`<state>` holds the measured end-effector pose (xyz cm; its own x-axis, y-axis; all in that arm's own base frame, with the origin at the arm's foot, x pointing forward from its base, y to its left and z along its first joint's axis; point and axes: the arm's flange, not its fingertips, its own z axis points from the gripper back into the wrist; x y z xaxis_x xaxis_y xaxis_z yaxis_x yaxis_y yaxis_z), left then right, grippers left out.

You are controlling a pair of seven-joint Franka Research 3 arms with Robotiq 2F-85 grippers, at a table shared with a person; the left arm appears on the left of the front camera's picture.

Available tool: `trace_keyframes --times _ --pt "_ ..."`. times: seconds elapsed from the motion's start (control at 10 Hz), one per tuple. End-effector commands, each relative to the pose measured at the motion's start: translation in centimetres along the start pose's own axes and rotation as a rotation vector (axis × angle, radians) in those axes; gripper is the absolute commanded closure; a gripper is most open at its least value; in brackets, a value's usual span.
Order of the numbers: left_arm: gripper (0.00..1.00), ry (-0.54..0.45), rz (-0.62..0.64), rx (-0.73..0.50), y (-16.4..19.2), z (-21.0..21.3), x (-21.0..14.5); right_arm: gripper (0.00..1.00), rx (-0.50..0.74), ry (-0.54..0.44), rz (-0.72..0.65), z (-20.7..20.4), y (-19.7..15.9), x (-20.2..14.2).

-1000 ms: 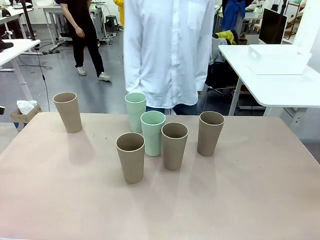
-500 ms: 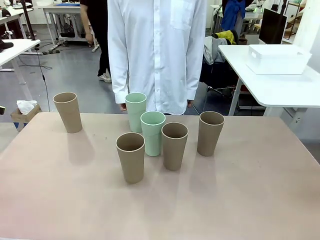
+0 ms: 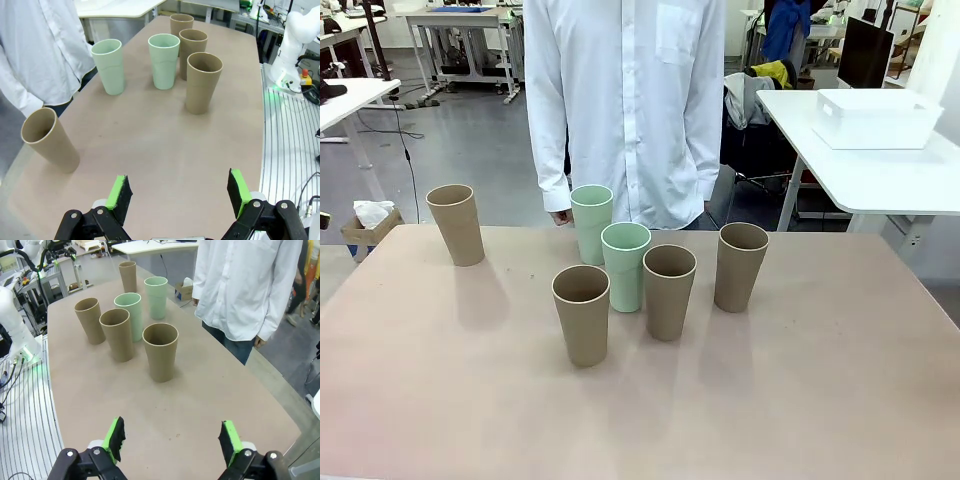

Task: Stack the cups and store them in the basket.
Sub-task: Pick up two Reusable plastic cups , one in each hand.

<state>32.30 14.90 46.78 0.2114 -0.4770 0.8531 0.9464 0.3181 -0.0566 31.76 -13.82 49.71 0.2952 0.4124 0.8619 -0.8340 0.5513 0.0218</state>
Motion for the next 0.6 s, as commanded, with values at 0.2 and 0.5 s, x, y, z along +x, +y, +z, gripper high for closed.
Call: trace_keyframes --times 0.2,0.5 --pt "0.00 -0.018 -0.017 0.000 0.07 0.01 0.10 0.00 0.000 -0.030 0.023 0.00 -0.39 0.19" --pt "0.00 -0.018 -0.017 0.000 0.07 0.01 0.10 0.00 0.000 -0.030 0.023 0.00 -0.39 0.19"
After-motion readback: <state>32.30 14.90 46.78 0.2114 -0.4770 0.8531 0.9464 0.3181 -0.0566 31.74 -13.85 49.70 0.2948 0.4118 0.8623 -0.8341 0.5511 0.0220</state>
